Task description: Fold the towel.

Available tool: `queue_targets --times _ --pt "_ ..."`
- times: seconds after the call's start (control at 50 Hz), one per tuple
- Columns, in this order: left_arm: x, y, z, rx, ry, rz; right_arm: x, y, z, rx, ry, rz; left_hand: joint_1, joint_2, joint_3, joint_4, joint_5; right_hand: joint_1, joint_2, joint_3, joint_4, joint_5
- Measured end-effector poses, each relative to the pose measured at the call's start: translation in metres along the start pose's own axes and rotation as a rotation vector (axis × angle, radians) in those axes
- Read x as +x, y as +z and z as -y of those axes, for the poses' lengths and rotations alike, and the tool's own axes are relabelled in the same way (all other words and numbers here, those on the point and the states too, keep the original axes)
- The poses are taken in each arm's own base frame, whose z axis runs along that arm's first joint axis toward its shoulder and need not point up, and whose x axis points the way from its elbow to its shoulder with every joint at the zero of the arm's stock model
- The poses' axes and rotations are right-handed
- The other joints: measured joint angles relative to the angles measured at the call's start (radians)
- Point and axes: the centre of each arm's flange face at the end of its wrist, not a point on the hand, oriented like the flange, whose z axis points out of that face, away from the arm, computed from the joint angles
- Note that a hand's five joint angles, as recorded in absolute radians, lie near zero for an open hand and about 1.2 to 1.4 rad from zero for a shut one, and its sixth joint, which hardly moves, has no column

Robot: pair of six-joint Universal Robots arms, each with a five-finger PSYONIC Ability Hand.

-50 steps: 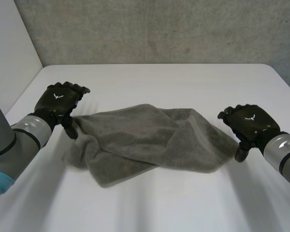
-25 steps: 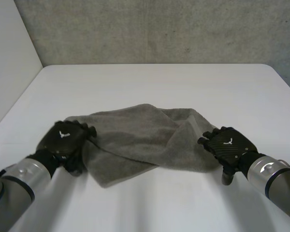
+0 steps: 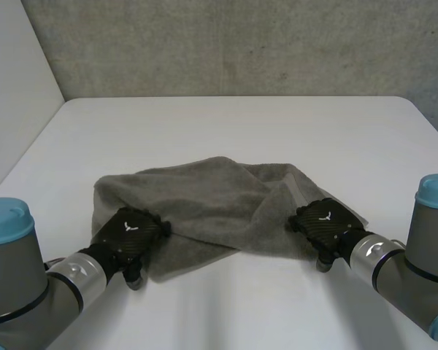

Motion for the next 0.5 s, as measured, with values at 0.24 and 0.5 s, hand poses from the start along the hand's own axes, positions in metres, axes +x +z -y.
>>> queue_targets --times 0.24,0.5 --pt "0.008 0.009 0.008 0.029 0.022 -0.029 0.004 0.009 -0.003 -0.013 0.001 -0.008 0.001 0.002 0.002 0.000 0.002 0.148 0.143 0.147 0.145 0.140" --pt "0.014 0.015 0.005 0.021 0.027 -0.052 0.007 0.012 -0.002 -0.013 0.003 -0.023 0.203 0.211 0.202 0.212 0.193 0.727 0.721 0.705 0.715 0.711"
